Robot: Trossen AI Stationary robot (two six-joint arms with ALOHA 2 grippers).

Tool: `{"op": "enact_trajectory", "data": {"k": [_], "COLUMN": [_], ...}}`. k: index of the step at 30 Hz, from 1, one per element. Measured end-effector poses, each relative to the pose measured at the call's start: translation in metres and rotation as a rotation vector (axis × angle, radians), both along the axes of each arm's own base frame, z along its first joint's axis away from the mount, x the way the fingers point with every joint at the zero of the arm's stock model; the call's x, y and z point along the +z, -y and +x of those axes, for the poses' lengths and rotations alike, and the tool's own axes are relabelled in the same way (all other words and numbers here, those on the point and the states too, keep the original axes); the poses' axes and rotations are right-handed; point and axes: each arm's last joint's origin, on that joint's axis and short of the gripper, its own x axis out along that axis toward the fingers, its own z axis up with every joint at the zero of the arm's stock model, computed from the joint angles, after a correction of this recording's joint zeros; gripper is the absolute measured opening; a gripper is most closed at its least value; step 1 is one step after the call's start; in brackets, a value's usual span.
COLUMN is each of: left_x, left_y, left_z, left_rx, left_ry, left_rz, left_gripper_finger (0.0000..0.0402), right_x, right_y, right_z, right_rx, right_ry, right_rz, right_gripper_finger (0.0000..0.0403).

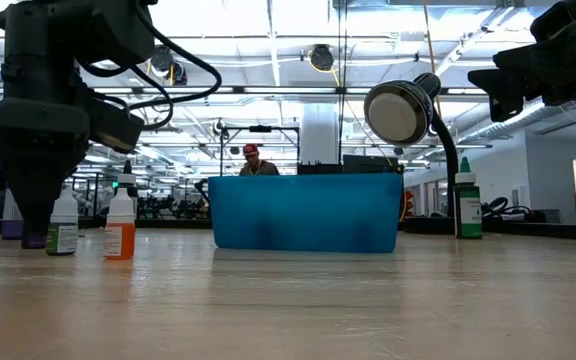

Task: Pick & Place food coloring
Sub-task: Put the small violet food coloring bottle into the blue bin

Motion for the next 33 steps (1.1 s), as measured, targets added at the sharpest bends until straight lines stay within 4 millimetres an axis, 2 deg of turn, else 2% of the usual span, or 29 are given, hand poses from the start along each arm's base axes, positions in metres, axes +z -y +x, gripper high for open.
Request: {"op": "enact_trajectory", "data": {"k": [5,11,16,19,23,27,33], "left_x": [0.0,0.0,0.001,0.009,0.04,0.088,0.158], "left_y": [0.0,0.0,0.0,-0.001,-0.004,-0.014,-0.042], "left_z": [0.0,0.0,0.001,0.008,0.027,0.046,0.073], "left_rx": [0.0,0.001,-0.008,-0.046,-0.117,-0.192,-0.335], "left_ry": [0.002,0.003,0.004,0.034,0.081,0.15,0.341], "left_rz": [0.007,0.006,0.006,0.003,0.034,0.131,0.295], "left_gripper_finger": [0.0165,0.0072,0.0068,0.0068,0.0068,0.0068,0.0068], "right_x": [0.0,0.0,0.0,0.0,0.0,0.0,0.0], "right_y": [0.0,0.0,0.0,0.0,0.0,0.0,0.0], "right_z": [0.0,0.0,0.0,0.0,0.0,0.0,0.0], "right_rx": [0.0,0.0,0.0,0.0,0.0,0.0,0.0], "right_ry": [0.0,0.0,0.0,0.0,0.0,0.0,0.0], "right_rz": [0.0,0.0,0.0,0.0,0.0,0.0,0.0], "right_gripper_finger": [0.0166,0.0165,0.0165,0.0163,0.0164,0.0166,0.0163]}}
